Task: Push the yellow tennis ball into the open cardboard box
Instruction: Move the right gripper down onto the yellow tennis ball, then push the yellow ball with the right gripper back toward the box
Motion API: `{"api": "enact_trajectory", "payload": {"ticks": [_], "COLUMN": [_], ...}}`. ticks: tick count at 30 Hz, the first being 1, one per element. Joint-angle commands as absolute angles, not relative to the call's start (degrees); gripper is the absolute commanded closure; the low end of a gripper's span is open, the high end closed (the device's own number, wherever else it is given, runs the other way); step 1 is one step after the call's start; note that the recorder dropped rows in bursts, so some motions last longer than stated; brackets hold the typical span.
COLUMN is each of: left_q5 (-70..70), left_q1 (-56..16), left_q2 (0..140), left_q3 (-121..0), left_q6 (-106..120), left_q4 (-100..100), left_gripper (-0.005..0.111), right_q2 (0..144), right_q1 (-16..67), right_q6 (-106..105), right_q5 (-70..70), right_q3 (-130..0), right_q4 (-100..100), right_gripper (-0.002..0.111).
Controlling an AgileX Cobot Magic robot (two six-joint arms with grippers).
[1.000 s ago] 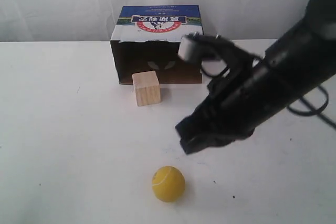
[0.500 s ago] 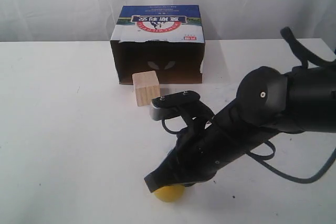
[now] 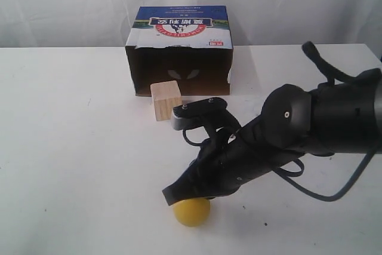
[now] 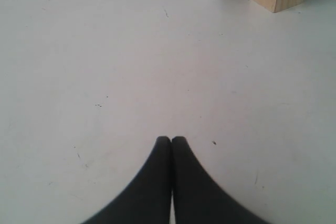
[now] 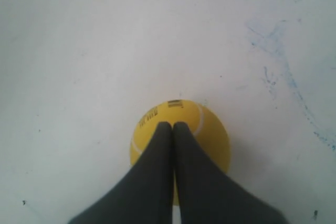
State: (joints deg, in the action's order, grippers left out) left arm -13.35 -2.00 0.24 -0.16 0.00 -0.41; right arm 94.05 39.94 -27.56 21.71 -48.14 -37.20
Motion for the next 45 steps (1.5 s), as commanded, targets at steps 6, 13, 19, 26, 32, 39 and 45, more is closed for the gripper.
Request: {"api": "enact_trajectory", "payload": {"ticks": [6, 13, 19, 26, 32, 39, 45], "left_q5": [-13.32, -13.32, -13.32, -13.32, -13.32, -13.32, -13.32], "left_q1": [-2.45, -2.45, -2.45, -2.45, -2.45, -2.45, -2.45], "left_q2": [0.00, 0.00, 0.00, 0.00, 0.00, 0.00, 0.00], "left_q3": [0.00, 0.00, 0.00, 0.00, 0.00, 0.00, 0.00], "left_q6": [0.00, 0.00, 0.00, 0.00, 0.00, 0.00, 0.00], "left_q4": [-0.81, -0.81, -0.81, -0.81, -0.81, -0.81, -0.81], "left_gripper": [0.107, 0.107, 0.107, 0.107, 0.107, 0.107, 0.107], "right_q2": [94.51, 91.78, 91.00, 91.10, 92.37, 94.42, 94.42], "right_q1": [39.99, 39.99, 39.99, 39.99, 39.88, 39.88, 39.88], "right_q6": [-28.26, -28.02, -27.29, -25.61, -25.20, -25.20, -25.32], "right_q5": [11.27, 7.83, 23.03, 24.40, 15.68, 8.24, -1.54], "right_q3": [-47.90, -49.06, -49.56, -46.06, -43.99, -43.99, -43.99], "right_q4": [-33.65, -33.71, -34.46, -32.75, -30.62, -30.62, -30.62], "right_gripper": [0.108, 0.108, 0.108, 0.108, 0.108, 0.108, 0.108]}}
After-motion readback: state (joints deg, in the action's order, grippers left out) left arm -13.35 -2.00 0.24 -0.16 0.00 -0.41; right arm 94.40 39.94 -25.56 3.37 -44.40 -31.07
